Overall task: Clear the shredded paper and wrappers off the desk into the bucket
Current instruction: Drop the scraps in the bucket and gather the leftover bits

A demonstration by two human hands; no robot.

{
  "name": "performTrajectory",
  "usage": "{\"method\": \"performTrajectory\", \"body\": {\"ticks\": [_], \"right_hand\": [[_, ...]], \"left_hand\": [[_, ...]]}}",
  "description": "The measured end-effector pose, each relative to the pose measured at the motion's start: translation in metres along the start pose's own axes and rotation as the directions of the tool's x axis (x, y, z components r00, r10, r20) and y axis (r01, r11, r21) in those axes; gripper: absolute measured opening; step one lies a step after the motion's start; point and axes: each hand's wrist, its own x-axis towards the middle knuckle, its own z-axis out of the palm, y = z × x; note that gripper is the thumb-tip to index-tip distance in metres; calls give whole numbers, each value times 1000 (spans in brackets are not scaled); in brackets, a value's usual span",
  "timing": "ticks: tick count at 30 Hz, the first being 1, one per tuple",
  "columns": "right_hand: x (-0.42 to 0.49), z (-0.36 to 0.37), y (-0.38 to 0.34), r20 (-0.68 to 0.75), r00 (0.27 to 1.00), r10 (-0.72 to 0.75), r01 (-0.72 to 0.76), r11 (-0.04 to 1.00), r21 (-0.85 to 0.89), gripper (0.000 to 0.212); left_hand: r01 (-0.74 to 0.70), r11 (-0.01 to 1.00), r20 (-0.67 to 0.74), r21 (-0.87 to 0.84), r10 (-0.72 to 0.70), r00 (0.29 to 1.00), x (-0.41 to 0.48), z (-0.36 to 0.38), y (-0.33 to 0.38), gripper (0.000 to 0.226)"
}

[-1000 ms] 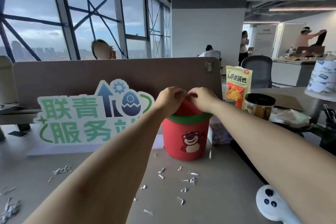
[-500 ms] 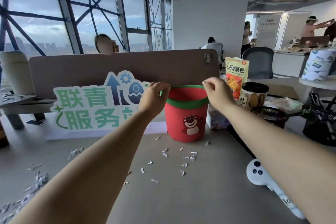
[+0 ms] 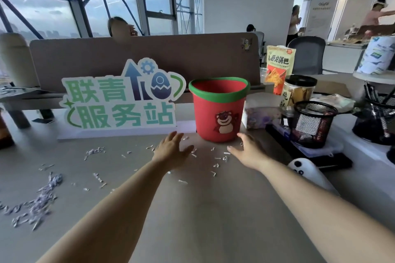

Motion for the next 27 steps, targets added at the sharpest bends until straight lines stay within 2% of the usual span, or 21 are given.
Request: {"method": "performTrajectory", "body": {"ticks": [4, 9, 16, 22, 24, 27], "right_hand": [[11, 20, 9, 36, 999, 25, -23, 998, -57, 78], [0, 17, 2, 59, 997, -58, 68, 982, -175, 66], [-34, 30, -33, 217, 963, -158, 162, 987, 2, 62], [-72, 48, -66, 278, 927, -253, 262, 965, 5, 61], [-80, 50, -69, 253, 923, -292, 301, 954, 0, 61], [-77, 51, -66, 190, 945, -267, 276, 961, -22, 67]], "left_hand": [[19, 996, 110, 90, -29, 994, 19, 13, 2, 72], [-92, 983, 211, 159, 57, 976, 34, 25, 7, 72], [-233, 957, 283, 172, 178, 942, -11, 14, 6, 65], [-247, 960, 233, 135, 211, 949, -68, -8, -17, 60], [-230, 962, 221, 150, 194, 956, -78, -11, -26, 61], [-192, 970, 196, 152, 161, 967, -84, -15, -33, 68]]}}
